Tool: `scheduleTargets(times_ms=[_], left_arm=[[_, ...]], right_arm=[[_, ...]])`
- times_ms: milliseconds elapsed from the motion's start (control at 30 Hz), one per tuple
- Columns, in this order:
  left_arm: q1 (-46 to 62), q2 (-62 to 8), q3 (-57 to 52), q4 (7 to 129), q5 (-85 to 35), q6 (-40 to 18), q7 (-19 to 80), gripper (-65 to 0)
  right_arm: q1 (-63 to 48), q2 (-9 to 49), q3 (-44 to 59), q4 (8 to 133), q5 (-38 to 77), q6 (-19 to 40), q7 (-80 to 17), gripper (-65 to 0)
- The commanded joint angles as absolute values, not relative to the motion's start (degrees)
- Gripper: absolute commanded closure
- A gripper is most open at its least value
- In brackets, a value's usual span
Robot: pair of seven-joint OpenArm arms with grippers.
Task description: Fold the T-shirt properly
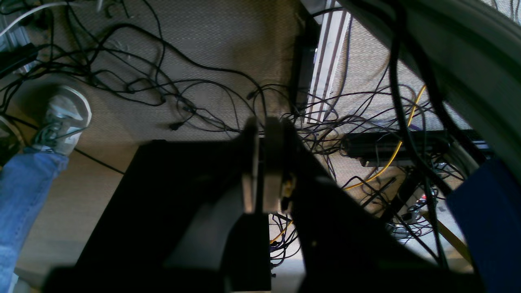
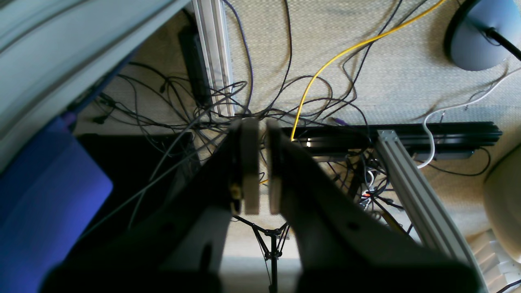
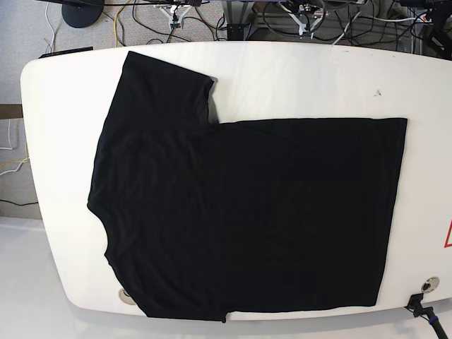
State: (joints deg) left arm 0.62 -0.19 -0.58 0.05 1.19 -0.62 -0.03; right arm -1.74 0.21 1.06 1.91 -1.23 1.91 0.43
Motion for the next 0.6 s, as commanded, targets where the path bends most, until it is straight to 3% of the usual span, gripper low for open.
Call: scheduleTargets(times_ms=[0,433,567], left_arm=[[0.5,-0.2,-0.5,0.0,1.3,-0.6,-0.3,-1.2],[0.7,-0.5,-0.6,0.0,1.0,-0.8,-1.6,-2.5],[0.8,-0.3,-0.6,0.2,2.3,-0.7,-0.6,-0.2]], right_arm=[[-2.0,0.4,1.2,1.9,-1.5,2.3,0.6,-3.1],[-2.8,0.5,1.0,2.0,-1.3,2.2,1.0,-3.1],[-2.6,0.6,1.0,2.6,-0.9,2.4,1.7,-2.3]])
